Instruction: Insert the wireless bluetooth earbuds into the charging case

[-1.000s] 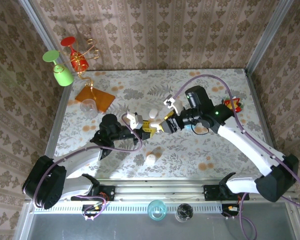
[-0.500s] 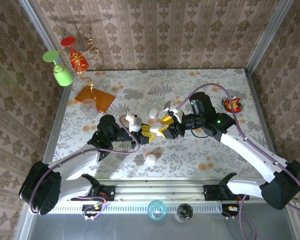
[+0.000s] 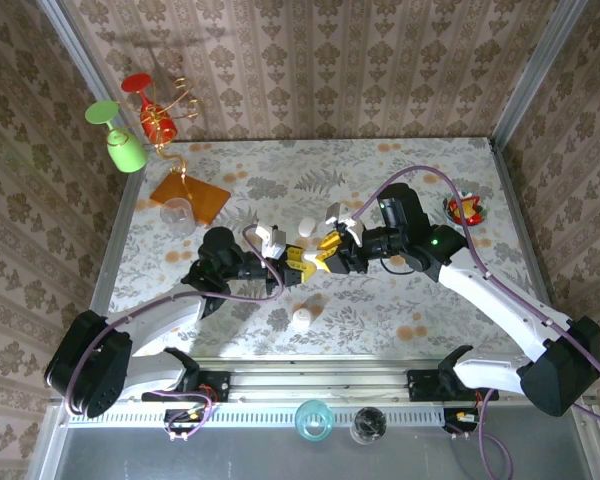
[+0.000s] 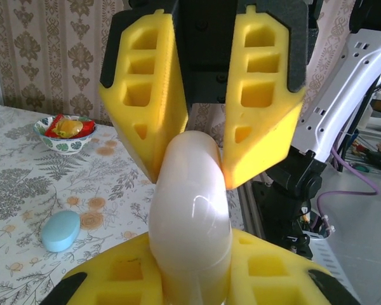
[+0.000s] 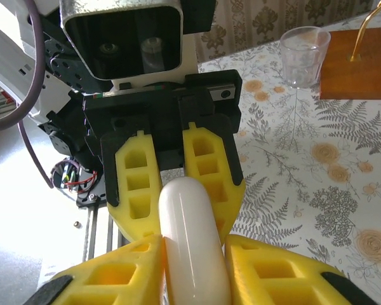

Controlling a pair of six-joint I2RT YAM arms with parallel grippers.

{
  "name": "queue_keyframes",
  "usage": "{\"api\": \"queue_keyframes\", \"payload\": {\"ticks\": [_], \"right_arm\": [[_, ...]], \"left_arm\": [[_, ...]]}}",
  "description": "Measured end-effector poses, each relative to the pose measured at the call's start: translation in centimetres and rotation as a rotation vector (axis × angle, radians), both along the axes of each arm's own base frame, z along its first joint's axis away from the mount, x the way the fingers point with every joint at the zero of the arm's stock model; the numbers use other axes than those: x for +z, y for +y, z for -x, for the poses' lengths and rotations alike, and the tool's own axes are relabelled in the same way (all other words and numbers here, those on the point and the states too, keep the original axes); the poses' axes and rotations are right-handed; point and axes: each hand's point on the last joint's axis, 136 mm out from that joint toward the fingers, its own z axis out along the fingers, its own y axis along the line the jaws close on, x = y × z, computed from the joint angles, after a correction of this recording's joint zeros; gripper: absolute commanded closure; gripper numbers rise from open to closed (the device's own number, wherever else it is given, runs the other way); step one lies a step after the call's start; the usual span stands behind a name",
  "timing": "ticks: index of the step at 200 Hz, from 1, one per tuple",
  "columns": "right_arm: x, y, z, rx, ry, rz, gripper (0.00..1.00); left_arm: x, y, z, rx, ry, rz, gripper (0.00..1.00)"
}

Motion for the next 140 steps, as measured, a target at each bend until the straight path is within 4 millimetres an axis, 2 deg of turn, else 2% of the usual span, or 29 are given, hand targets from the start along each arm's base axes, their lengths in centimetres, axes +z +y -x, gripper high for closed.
{"api": "queue_keyframes", "payload": {"ticks": [14,45,61,71,78,95,121,140], "right_arm": [[0.03,-0.04,0.0,0.001,-0.004,0.0,0.8],[0.19,-0.14,0.11,0.001,-0.013,-0.003,0.81],[0.2,-0.22,0.22,0.001,-0.014,-0.004,0.81],[0.21,-0.25,0.2,0.0,-0.016,-0.005,0.81],[0.21,-0.26,0.19,-0.001,-0.016,-0.005,0.79],[0.22,-0.28,0.17,-0.002,-0.015,-0.006,0.67],[-0.16,-0.52,-0.04,-0.015,0.0,-0.002,0.62],[-0.64,-0.89,-0.3,-0.031,0.024,0.001,0.66]], "left_arm": [[-0.03,-0.02,0.03,-0.004,0.006,0.0,0.89],[0.1,-0.02,0.07,-0.007,0.005,0.005,0.8],[0.12,-0.03,0.09,-0.008,0.004,0.006,0.81],[0.15,-0.03,0.09,-0.008,0.002,0.007,0.85],[0.15,-0.04,0.08,-0.008,0.002,0.007,0.88],[0.21,-0.04,0.08,-0.008,0.001,0.009,0.91],[0.61,-0.05,0.04,-0.005,-0.017,0.024,0.91],[0.76,-0.06,-0.11,0.004,-0.024,0.029,0.91]]}}
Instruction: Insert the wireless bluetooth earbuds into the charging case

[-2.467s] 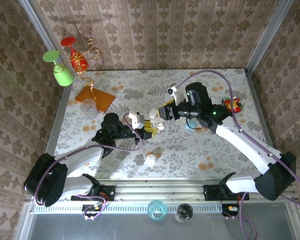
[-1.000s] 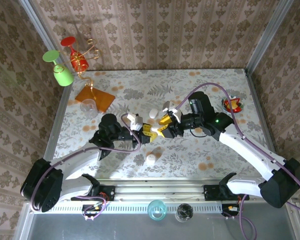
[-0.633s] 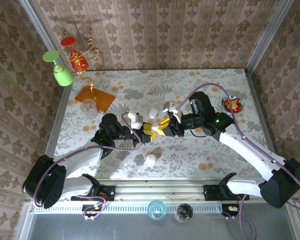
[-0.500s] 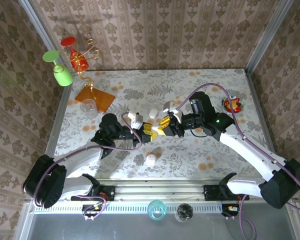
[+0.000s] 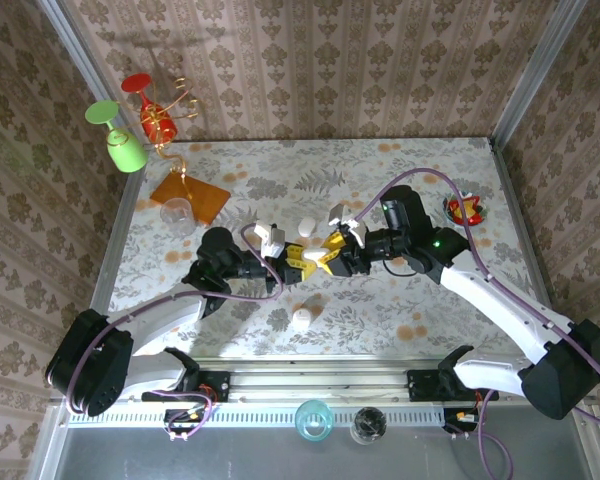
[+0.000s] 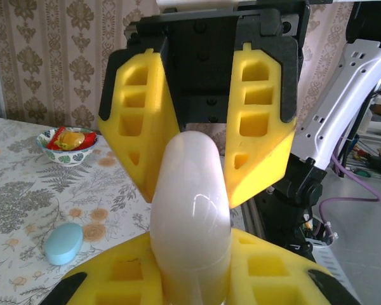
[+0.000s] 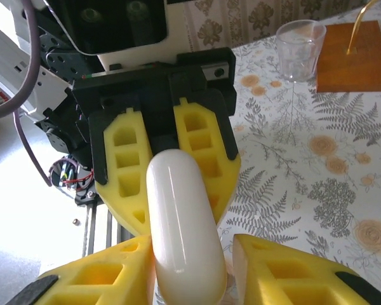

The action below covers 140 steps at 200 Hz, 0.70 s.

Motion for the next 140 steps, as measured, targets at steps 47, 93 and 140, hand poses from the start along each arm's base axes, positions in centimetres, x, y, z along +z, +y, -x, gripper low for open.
{"api": "queue_keyframes", "payload": {"ticks": [47,93,140], "right_arm": [[0.0,-0.2,0.2,0.005,0.026,-0.021,0.85],[-1.1,-0.9,-0.7,-0.065,0.057,-0.03,0.84],[-4.8,-5.0,-7.0,-0.422,0.204,-0.023,0.84]], "left_arm": [[0.0,0.0,-0.2,0.009,0.004,-0.001,0.73],[0.1,0.1,-1.1,0.062,-0.01,0.006,0.1],[-1.3,1.2,-3.3,0.228,-0.048,-0.037,0.0]]}}
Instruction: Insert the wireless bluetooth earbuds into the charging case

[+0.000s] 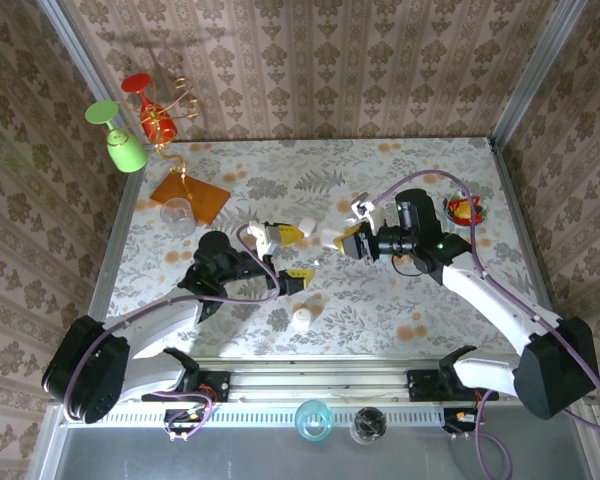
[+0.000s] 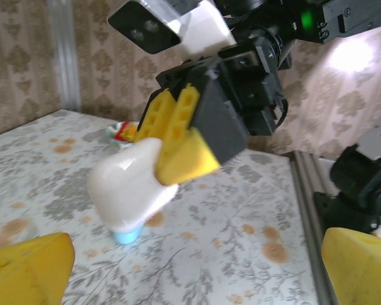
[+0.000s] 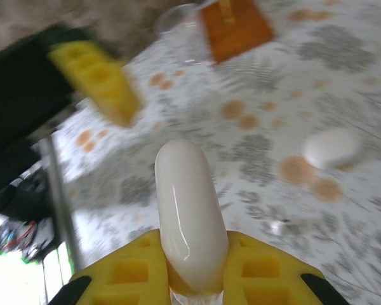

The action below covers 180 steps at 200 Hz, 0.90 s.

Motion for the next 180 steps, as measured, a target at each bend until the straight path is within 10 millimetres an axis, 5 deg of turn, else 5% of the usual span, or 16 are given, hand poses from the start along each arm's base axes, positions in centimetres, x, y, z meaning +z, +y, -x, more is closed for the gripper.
{"api": "queue_keyframes", "payload": {"ticks": [43,70,118,180], "right_arm": [[-7.5,-4.3,-5.2,-0.326,0.286,0.049,0.83],[-11.8,-4.7,-5.8,-0.401,0.442,0.081,0.83],[-16.7,-4.7,-6.1,-0.474,0.61,0.089,0.77],[-15.5,-4.5,-6.7,-0.483,0.566,0.053,0.46]], "left_arm": [[-3.2,1.0,-2.2,0.144,0.014,-0.13,0.0],[-4.5,1.4,-2.8,0.188,0.028,-0.179,0.0],[-5.9,2.0,-3.3,0.237,0.066,-0.233,0.0],[-6.7,3.2,-5.3,0.374,0.166,-0.268,0.0]]}}
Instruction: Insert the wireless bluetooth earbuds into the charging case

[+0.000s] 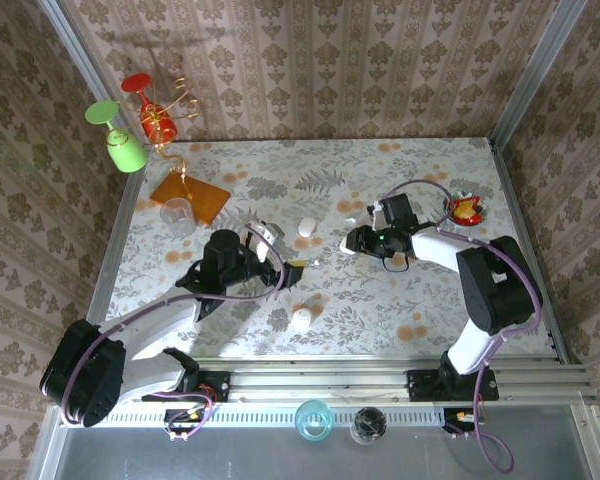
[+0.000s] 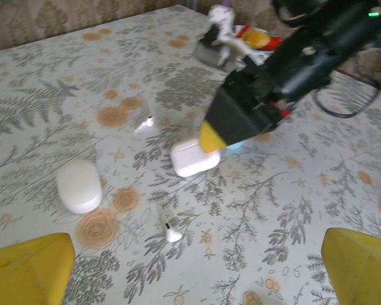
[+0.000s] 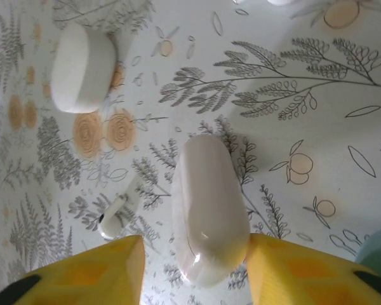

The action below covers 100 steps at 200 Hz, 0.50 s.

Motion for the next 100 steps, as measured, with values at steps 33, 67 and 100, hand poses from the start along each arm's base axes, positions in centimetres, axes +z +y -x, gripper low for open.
{"api": "queue_keyframes", "payload": {"ticks": [33,67,100], "right_arm": [[5.5,0.9,1.2,0.123,-0.179,0.036,0.36],[8.4,4.3,5.0,0.404,-0.319,0.167,0.31],[8.0,8.5,10.4,0.748,-0.363,0.303,0.29]], "left_arm": [[-0.8,2.8,-2.6,0.183,0.087,0.015,0.0],[-1.6,7.1,-5.5,0.407,0.193,0.062,0.0],[-1.5,11.4,-6.9,0.582,0.242,0.139,0.0]]}}
